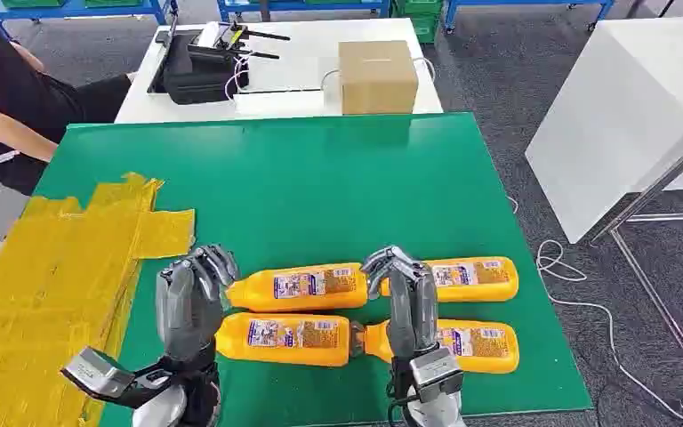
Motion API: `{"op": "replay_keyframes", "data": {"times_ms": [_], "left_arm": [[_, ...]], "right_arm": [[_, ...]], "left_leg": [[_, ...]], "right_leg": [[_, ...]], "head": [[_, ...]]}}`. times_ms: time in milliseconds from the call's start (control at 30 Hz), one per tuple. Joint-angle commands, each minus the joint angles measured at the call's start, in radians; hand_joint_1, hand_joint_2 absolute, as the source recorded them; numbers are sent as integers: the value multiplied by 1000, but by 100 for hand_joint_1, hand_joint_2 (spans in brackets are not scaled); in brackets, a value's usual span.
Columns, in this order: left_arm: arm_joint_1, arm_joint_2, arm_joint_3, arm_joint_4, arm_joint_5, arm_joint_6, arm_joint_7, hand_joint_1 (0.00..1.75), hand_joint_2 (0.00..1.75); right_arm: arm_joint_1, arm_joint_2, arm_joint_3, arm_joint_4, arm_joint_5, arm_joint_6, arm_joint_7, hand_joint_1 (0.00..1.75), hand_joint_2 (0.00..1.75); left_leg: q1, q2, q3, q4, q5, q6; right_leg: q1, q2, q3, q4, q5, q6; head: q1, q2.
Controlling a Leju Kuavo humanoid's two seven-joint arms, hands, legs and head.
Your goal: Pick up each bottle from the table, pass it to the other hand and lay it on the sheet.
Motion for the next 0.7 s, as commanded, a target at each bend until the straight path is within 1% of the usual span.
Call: {"op": "replay_keyframes", "data": {"times_ms": [33, 367, 500, 533, 567, 600, 633, 700], "left_arm": [[-30, 68, 48, 66, -15, 40, -4, 175, 0], [-30, 68, 48, 66, -15, 40, -4, 175, 0], [-22, 66, 46, 78, -23, 63, -4, 175, 0], [-24, 57, 54, 108, -34, 104, -4, 44, 0], [-37, 58, 48, 166, -64, 128, -4, 0, 0], [-39, 49, 56, 172, -70, 152, -4, 0, 0], [-38, 45, 62, 163, -55, 155, -4, 0, 0], [-29, 43, 72, 145, -34, 154, -4, 0, 0]], "right_arm": [[27, -122, -48, 32, -14, 9, -63, 175, 0], [27, -122, -48, 32, -14, 9, -63, 175, 0], [26, -103, -57, 40, 4, 16, -63, 175, 0], [27, -90, -69, 47, 26, 3, -63, 157, 0], [25, -78, -73, 50, 56, -20, -59, 19, 0], [20, -77, -68, 56, 92, -43, -50, 0, 0], [18, -74, -62, 65, 133, -76, -14, 0, 0], [13, -83, -35, 80, 179, -99, 5, 0, 0]], "left_leg": [[0, -2, 3, -2, 1, 0], [0, -2, 1, -1, 0, 0], [1, -1, 1, -2, 0, 0], [0, -1, 1, -2, 0, 0], [1, -1, 2, -2, 0, 0], [0, -1, 2, -2, 0, 0], [1, -2, 2, -3, 0, 0], [1, -1, 2, -2, 0, 0]], "right_leg": [[0, -2, 3, -2, 0, 1], [0, -2, 2, -2, 0, 1], [1, -1, 2, -2, 0, 1], [0, -1, 2, -2, 0, 1], [1, -2, 3, -3, 0, 1], [0, -2, 2, -2, 0, 1], [1, -2, 3, -3, 0, 1], [0, -2, 3, -3, 0, 1]], "head": [[0, 0], [0, 0], [0, 0], [0, 0], [0, 0], [0, 0], [0, 0], [0, 0]]}}
